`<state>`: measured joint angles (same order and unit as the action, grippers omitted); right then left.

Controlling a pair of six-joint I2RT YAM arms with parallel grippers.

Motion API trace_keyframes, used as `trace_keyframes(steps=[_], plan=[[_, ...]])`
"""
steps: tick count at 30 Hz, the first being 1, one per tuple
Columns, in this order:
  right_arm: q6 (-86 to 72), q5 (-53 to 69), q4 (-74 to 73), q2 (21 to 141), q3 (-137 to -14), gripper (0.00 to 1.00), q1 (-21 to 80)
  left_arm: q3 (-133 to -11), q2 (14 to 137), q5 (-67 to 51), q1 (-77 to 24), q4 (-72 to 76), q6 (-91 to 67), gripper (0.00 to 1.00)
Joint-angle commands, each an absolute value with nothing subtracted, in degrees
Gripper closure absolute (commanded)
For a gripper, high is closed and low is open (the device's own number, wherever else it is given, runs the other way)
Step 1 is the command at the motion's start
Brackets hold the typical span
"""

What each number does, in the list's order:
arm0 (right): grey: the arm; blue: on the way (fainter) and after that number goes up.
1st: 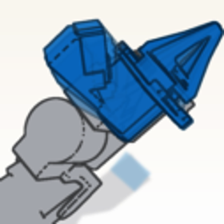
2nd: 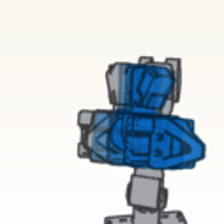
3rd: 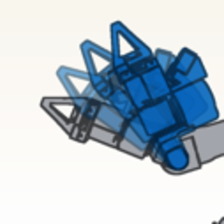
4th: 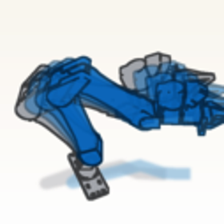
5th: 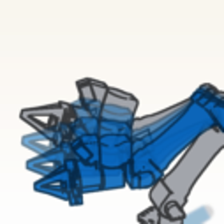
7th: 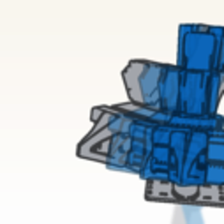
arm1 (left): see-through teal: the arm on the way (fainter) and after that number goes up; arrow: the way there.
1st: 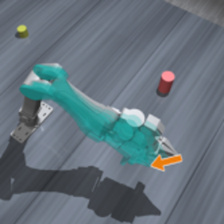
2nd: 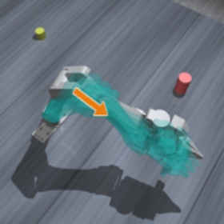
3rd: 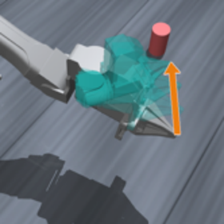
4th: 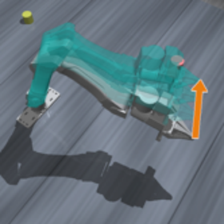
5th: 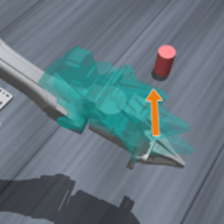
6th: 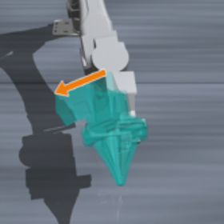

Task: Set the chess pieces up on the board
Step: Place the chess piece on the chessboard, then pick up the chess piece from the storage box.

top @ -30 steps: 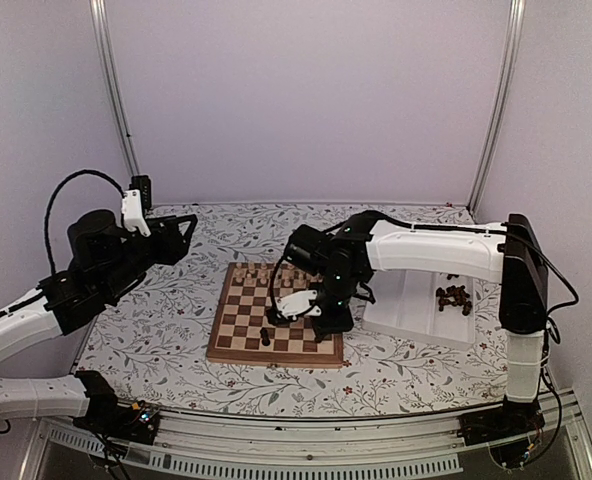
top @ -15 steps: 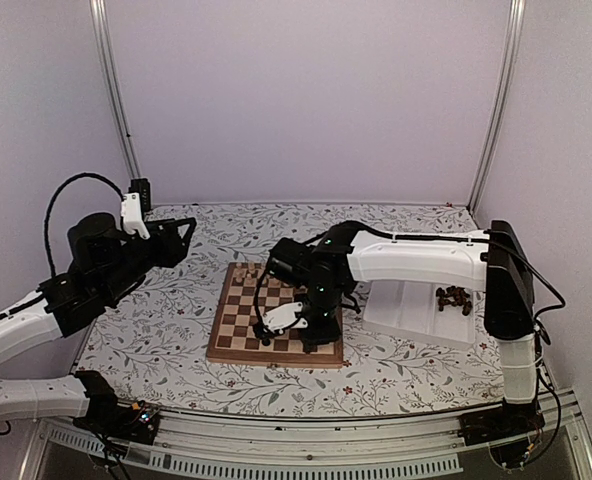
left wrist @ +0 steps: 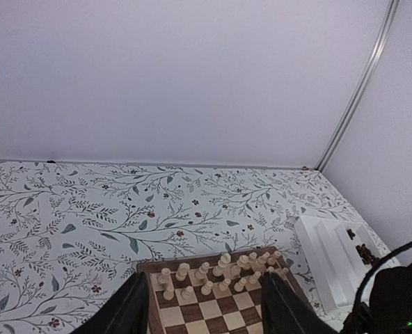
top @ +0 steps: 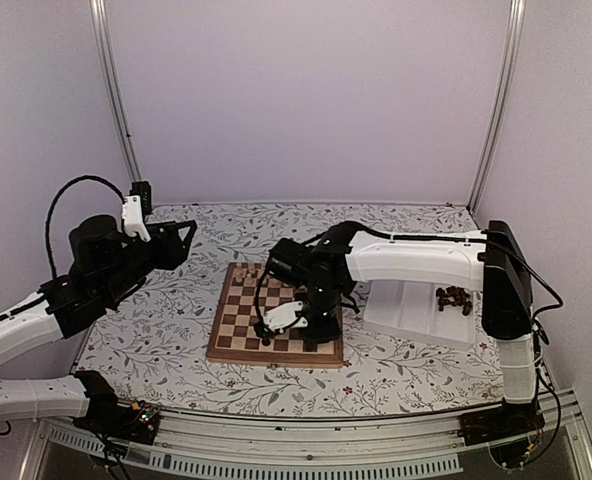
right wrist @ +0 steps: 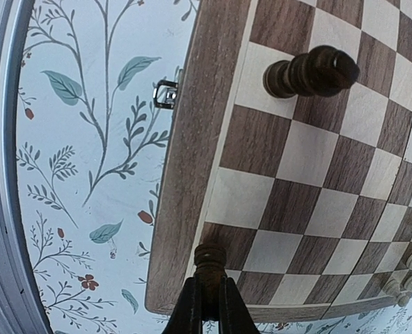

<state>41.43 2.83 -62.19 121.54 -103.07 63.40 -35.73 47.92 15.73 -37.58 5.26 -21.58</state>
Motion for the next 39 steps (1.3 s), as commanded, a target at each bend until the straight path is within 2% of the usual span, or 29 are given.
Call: trace_keyframes(steps=[1, 8, 15, 21, 26, 33, 36, 39], plan=[[41.31, 1.33, -61.83, 123.48, -104.5, 0.98, 63.55, -35.11, 47.84, 15.32, -36.66, 6.15, -21.98, 0.43], [41.14, 0.53, -61.09, 123.83, -104.5, 0.88, 63.53, -34.86, 47.64, 15.29, -36.48, 6.06, -21.81, 0.44], [40.91, 1.11, -59.69, 121.67, -104.59, 0.71, 63.57, -34.68, 48.05, 14.68, -36.39, 6.24, -22.14, 0.43], [40.31, 4.21, -59.65, 116.25, -103.85, 0.68, 61.12, -35.61, 49.5, 12.28, -36.3, 6.07, -21.71, 0.43], [40.44, 7.41, -56.7, 104.04, -97.92, 0.68, 51.46, -37.06, 52.37, 6.35, -36.3, 7.3, -20.28, 0.46], [38.04, 10.02, -50.67, 89.61, -81.54, 0.71, 28.25, -41.84, 60.05, -2.29, -37.35, 8.5, -19.65, 0.51], [37.47, 9.18, -48.53, 86.28, -74.38, 0.73, 18.58, -43.21, 63.09, -2.9, -38.36, 9.8, -19.48, 0.51], [37.48, 7.69, -48.19, 85.78, -70.05, 0.74, 13.05, -44.6, 65.41, -3.91, -39.36, 10.79, -19.11, 0.51]])
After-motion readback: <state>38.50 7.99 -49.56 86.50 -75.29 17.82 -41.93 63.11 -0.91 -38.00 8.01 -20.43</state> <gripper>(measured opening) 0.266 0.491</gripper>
